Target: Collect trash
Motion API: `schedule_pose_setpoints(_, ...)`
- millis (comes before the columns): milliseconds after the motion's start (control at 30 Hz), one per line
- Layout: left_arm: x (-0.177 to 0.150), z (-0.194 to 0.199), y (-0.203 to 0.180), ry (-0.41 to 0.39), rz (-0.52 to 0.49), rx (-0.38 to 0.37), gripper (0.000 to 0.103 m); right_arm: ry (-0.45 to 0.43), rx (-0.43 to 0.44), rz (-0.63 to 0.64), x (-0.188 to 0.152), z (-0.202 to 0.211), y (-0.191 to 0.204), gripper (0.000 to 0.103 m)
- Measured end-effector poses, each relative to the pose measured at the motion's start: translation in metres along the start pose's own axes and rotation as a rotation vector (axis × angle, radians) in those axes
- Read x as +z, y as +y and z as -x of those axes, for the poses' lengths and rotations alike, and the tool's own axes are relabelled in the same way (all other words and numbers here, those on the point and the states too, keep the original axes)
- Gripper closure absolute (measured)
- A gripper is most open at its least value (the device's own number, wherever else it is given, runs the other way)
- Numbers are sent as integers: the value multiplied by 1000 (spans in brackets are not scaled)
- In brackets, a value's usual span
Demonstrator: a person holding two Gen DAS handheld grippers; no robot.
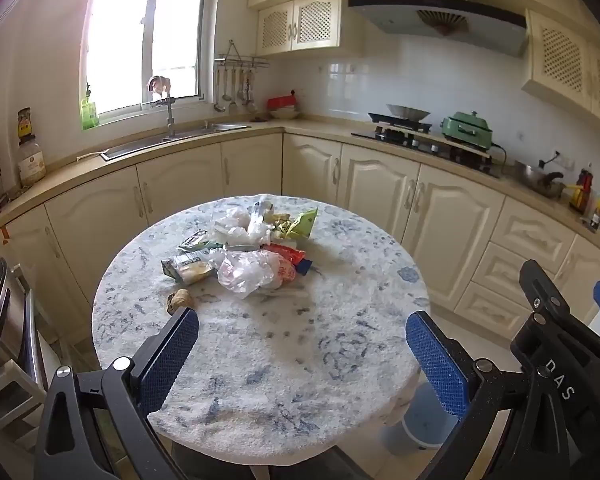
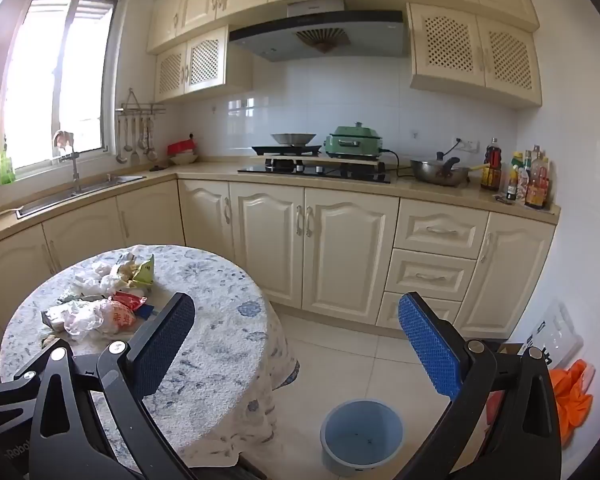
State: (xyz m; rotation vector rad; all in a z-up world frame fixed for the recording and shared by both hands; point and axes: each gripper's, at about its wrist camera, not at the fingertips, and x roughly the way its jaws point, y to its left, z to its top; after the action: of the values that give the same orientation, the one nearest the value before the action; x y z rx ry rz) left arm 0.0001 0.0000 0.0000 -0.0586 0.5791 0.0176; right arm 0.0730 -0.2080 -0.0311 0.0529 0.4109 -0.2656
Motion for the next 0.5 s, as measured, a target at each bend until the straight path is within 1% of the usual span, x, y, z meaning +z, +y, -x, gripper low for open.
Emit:
schedule_pose_setpoints(133, 1, -1, -1, -3, -3, 10, 1, 2, -4, 0, -1, 0, -3, 0)
schedule_pose_setpoints(200, 0, 2, -6, 0, -6, 4, 1, 4, -6, -1, 0, -1, -4, 0)
schedule_pose_setpoints(333, 0, -2, -6, 5, -5, -4, 1, 9, -5, 2, -6, -9, 6, 0)
schedule_pose_setpoints(500, 0, -5, -2, 11, -8, -33, 1, 14, -4, -8, -5, -6, -4, 0)
